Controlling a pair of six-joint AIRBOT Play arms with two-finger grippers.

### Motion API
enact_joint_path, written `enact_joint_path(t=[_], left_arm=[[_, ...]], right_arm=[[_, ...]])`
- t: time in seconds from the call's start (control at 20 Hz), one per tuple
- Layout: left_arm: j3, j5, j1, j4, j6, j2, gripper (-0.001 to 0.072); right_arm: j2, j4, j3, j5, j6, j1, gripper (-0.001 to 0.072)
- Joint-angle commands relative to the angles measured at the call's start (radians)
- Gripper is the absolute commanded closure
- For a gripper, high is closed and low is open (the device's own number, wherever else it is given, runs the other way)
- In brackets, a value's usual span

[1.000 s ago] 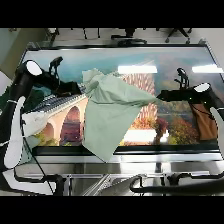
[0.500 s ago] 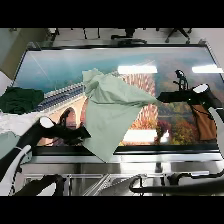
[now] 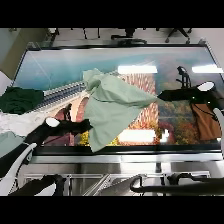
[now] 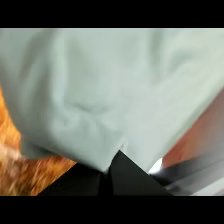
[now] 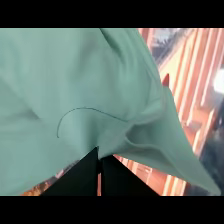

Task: Fold the shirts.

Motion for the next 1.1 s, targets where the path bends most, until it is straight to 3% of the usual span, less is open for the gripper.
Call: enact_joint_path(t=[0.0,0.3,0.6,0.7,0.85,1.05], left_arm=[[0.264,-0.103,0.108,-0.019,0.045,0.084,0.0696],[0.96,-0.277,0.237,-0.021,0.014,0.222,0.0696],[1.544,-0.435,0.332,-0.021,-0.132,0.149,0.0696],[1.515,-0.516,0.347,-0.022,-0.175,0.141,0.0696],[1.202,-0.534,0.335,-0.021,-0.162,0.175,0.0695],[0.819,-0.532,0.253,-0.018,-0.003,0.082,0.0694]], right_arm=[[0.151,0.103,0.054,0.034,-0.032,0.0,0.0695],[0.438,0.2,0.374,-0.072,-0.124,0.001,0.0695],[0.555,0.116,0.649,-0.256,-0.214,0.001,0.0696],[0.533,0.078,0.694,-0.255,-0.214,0.0,0.0696],[0.419,0.077,0.693,-0.192,-0.194,0.001,0.0695],[0.094,0.1,0.692,0.013,-0.1,0.002,0.0695]])
